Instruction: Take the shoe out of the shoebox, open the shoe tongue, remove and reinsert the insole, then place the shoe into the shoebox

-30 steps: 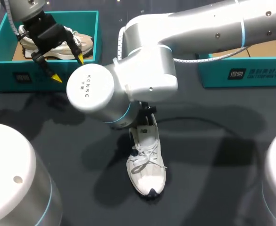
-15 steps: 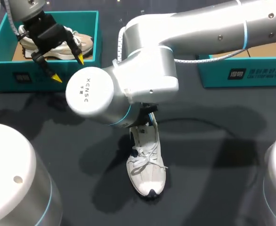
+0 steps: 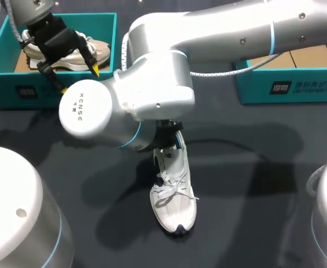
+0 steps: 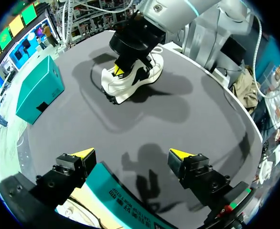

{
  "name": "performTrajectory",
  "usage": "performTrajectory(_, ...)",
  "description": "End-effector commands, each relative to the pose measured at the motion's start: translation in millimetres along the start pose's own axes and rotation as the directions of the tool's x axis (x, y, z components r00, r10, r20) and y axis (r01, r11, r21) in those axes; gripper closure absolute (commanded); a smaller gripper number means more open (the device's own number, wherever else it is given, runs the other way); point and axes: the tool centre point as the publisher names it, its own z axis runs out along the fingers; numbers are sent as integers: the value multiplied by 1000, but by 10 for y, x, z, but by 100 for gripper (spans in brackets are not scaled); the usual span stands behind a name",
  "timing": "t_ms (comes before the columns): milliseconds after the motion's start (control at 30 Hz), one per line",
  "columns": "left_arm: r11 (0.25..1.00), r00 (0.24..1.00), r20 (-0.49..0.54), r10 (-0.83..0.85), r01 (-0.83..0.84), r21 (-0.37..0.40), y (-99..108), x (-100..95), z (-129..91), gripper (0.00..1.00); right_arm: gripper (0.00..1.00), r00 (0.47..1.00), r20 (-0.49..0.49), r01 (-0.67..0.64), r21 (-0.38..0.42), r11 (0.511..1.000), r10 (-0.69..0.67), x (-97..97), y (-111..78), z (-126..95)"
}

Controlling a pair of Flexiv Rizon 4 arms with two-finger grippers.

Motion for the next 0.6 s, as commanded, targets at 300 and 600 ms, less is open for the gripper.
performTrajectory(300, 1000, 1000, 0, 1, -1, -2, 0, 2, 1, 0, 100, 999, 38, -6, -7, 1000, 6, -12, -45, -103)
performTrajectory(600, 1000, 1000, 0, 1, -1, -2, 0, 2, 1, 0, 100, 993, 117, 9, 2, 1000, -9, -117, 26, -95)
